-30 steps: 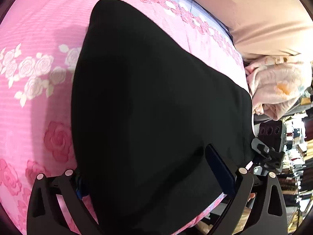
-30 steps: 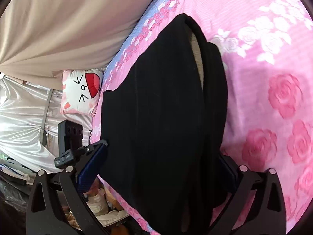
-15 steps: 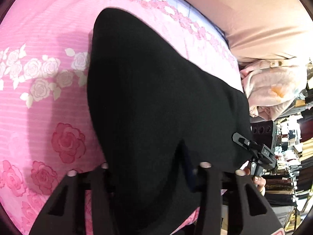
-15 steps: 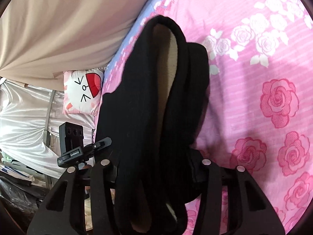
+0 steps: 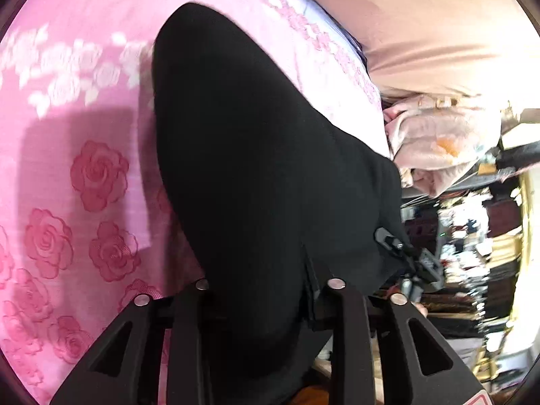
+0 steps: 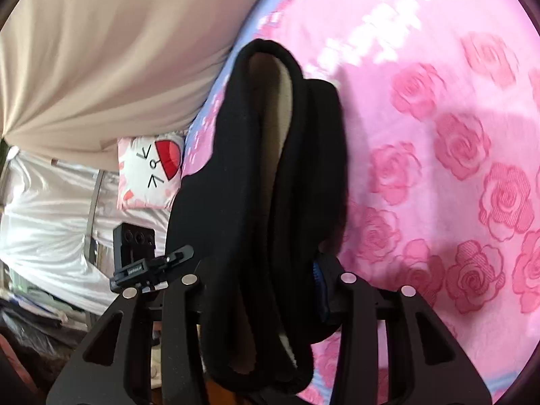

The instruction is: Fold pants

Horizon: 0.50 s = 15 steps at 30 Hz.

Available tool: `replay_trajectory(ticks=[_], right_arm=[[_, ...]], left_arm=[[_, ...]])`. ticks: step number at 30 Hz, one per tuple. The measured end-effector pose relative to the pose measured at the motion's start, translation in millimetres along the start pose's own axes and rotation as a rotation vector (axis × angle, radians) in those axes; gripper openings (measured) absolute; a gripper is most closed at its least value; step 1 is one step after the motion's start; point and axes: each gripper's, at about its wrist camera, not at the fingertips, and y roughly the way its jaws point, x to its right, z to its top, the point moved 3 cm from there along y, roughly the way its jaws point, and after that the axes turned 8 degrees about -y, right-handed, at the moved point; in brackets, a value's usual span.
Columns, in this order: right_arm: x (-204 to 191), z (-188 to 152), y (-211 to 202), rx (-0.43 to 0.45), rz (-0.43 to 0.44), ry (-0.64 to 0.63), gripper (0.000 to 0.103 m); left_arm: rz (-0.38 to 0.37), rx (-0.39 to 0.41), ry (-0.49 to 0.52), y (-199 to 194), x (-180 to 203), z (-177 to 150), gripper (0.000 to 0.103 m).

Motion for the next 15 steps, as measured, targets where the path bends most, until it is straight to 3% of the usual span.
replay_trajectory(ticks=[3, 6, 8, 11, 15], right_arm=[[5.1, 2.6, 3.5, -0.001, -0.009, -0.003, 0.045], [4.9, 3.1, 5.7, 0.001, 0.0, -0.004, 0.046], [1.7, 2.1, 7.2, 0.004, -0.01, -0.021, 0.047], [-7.9, 0.2, 5.9, 0.026, -0.05, -0.06, 0.045], [-32.9, -1.3, -8.8, 0.07, -0.035, -0.12, 0.039]], left_arm=[[0.024, -0.016, -0.063, 12.6, -7.6, 3.5, 0.054], [0.036, 0.007, -0.04, 18.9, -0.5, 5.2, 0.057], [0.043, 0.02, -0.026, 23.9, 3.5, 5.9, 0.053], [0.053, 0.045, 0.007, 24.8, 14.2, 3.6, 0.028], [0.022, 0.06, 0.021, 14.8, 27.0, 2.1, 0.023]])
